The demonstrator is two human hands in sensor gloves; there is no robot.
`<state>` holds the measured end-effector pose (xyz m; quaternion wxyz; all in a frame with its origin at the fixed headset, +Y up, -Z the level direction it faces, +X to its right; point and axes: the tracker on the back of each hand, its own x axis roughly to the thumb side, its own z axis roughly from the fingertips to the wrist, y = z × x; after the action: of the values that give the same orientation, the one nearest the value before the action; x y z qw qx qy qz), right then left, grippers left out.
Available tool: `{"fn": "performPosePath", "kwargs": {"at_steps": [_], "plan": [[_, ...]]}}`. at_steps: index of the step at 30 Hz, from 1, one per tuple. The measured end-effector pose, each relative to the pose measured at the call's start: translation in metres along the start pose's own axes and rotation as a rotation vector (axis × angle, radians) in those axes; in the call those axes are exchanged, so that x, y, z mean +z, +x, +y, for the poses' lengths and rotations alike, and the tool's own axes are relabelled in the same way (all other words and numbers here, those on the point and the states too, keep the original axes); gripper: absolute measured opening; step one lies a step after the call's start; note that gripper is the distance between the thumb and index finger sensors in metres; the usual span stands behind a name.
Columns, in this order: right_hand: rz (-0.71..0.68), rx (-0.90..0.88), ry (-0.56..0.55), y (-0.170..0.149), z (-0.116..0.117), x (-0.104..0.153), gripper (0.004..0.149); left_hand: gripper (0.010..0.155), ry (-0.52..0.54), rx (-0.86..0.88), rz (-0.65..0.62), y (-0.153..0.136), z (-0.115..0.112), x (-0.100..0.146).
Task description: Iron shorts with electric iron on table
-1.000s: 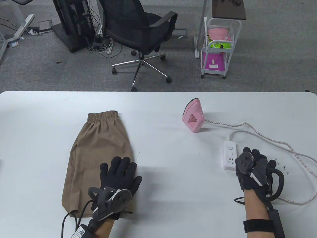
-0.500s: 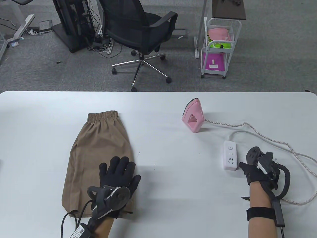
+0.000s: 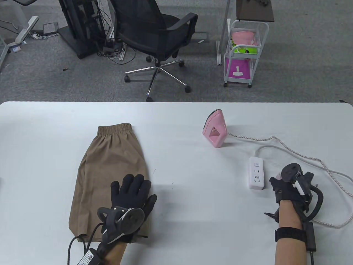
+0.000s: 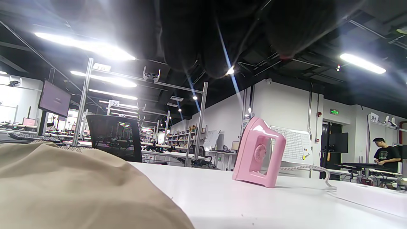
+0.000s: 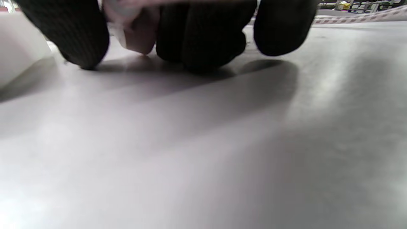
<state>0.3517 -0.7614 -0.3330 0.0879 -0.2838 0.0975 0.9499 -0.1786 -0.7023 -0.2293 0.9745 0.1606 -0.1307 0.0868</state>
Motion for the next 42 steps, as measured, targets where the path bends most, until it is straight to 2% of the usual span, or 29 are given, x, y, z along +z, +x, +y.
{"fn": "performPosePath", "kwargs": {"at_steps": [2, 12, 18, 21, 29, 42], "plan": [[-0.008, 0.018, -0.024, 0.002, -0.003, 0.003, 0.075, 0.058, 0.001, 0.006, 0.001, 0.0, 0.0, 0.0], [-0.161, -0.19, -0.173, 0.018, -0.038, 0.038, 0.077, 0.059, 0.019, 0.02, -0.019, 0.005, 0.004, 0.001], [-0.26, -0.242, -0.092, 0.03, -0.046, 0.052, 0.076, 0.059, 0.014, 0.021, -0.021, 0.006, 0.004, 0.001], [-0.28, -0.24, -0.098, 0.035, -0.046, 0.057, 0.076, 0.059, 0.018, 0.023, -0.02, 0.005, 0.005, 0.002], [-0.281, -0.038, -0.015, 0.049, -0.039, 0.061, 0.07, 0.059, 0.024, 0.026, -0.014, 0.004, 0.005, 0.002], [-0.207, 0.056, -0.035, 0.053, -0.022, 0.058, 0.067, 0.059, 0.029, 0.034, -0.009, 0.002, 0.006, 0.002]]}}
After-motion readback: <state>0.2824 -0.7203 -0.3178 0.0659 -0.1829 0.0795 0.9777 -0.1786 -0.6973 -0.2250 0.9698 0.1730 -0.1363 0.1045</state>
